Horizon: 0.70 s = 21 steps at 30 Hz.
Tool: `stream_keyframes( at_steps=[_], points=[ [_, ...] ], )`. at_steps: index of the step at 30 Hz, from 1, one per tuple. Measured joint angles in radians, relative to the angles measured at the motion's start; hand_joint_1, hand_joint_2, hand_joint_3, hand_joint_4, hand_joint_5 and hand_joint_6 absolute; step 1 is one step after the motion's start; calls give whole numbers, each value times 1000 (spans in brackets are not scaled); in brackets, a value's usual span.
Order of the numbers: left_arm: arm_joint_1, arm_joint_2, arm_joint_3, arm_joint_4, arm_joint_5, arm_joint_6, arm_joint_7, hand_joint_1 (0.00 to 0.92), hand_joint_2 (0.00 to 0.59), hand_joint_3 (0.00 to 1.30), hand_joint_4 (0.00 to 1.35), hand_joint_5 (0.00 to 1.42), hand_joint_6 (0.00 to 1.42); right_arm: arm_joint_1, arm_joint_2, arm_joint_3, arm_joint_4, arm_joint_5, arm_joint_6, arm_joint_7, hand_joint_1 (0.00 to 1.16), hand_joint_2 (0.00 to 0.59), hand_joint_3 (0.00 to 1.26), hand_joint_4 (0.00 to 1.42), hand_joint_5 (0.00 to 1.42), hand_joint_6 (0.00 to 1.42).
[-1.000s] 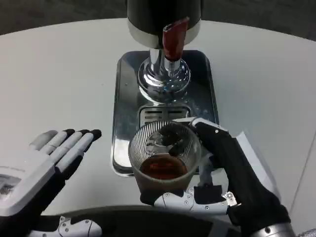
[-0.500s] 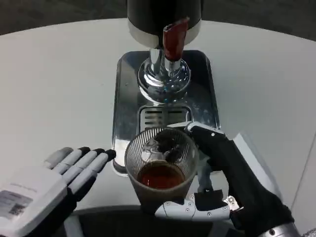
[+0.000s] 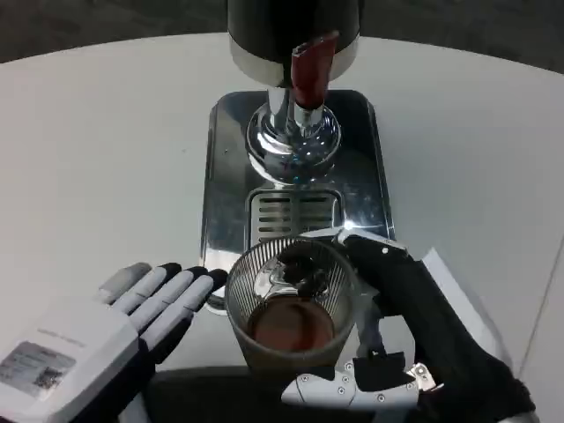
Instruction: Grasp the cup under the faucet to collect the drink, then remove the cup.
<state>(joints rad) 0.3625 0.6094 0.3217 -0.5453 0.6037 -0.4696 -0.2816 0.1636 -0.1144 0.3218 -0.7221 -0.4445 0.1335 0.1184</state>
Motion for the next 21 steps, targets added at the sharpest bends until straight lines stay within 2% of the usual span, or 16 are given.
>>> stream_keyframes(
  at_steps=[6,21],
  points=[
    [-14,0,-9,-15,28,3,0,0,62,0,0,0,0,14,-7,-3,-34,8,0,0,1110,111,675,868,955,1333],
    [-22,-19,-25,-24,39,41,0,0,62,0,0,0,0,35,-7,-3,-43,14,0,0,1112,111,681,868,955,1332]
  ],
)
